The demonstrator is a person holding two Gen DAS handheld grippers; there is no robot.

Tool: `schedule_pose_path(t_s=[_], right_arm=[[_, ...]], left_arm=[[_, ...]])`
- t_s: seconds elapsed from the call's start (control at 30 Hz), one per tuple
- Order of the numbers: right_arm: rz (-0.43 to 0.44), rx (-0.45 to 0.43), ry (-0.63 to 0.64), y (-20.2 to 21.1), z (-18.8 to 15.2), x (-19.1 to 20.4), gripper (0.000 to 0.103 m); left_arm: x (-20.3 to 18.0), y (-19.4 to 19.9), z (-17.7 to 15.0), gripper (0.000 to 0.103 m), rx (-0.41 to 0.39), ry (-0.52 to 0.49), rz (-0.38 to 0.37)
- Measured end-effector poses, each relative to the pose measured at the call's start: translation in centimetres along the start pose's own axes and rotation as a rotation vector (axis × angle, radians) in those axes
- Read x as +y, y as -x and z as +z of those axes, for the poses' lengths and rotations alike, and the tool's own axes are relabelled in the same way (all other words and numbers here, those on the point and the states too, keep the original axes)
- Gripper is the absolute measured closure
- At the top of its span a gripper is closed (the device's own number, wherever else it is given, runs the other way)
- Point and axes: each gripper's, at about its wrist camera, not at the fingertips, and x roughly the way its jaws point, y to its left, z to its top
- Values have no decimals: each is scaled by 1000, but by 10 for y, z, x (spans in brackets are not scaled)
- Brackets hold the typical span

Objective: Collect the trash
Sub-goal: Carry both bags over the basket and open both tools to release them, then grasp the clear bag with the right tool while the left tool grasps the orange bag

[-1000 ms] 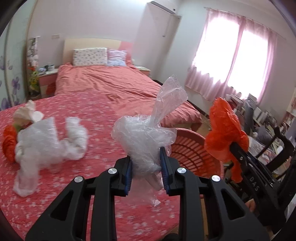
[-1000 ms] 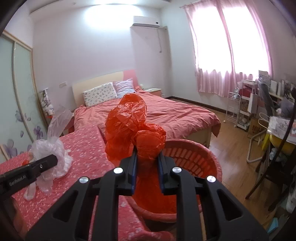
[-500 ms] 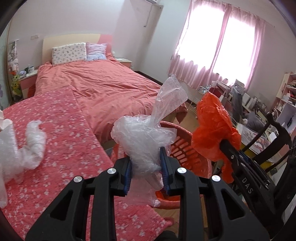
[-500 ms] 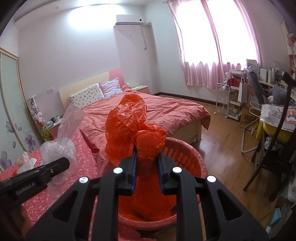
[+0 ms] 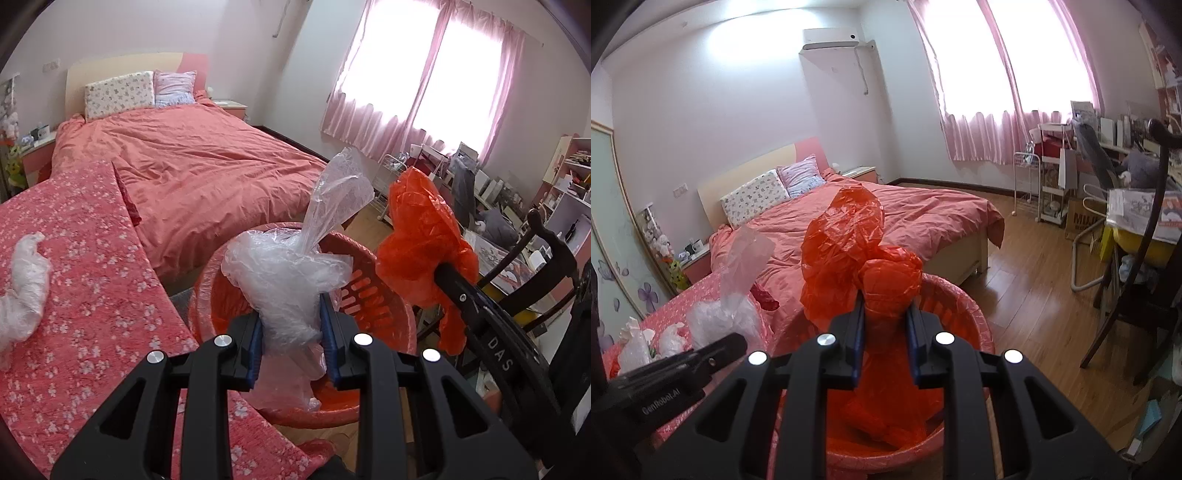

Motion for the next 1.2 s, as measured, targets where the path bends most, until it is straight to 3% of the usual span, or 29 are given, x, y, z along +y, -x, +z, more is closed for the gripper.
schedule_pose_path(t_s=[0.17,0.23,0.3,0.47,0.67,0.97,1.2], right_arm=[[7,12,-17,-9,2,-5,81],[14,20,-27,-14,4,-8,78],[23,35,-47,-21,5,-12,75],[32,57,-57,-31,4,-17,54],[16,55,-32,-31,-2,-14,41],[17,54,45,-24,-7,11,40],[103,81,133,-21,-17,67,40]], left_arm=[[-2,-11,2,75,21,4,-8],[-1,-16,1,69,32,11,-4],[1,-21,0,57,43,16,7],[11,-25,-4,44,65,38,29],[25,-20,-10,41,68,54,87],[61,10,-19,40,31,63,215],[108,62,-27,40,-37,89,346]])
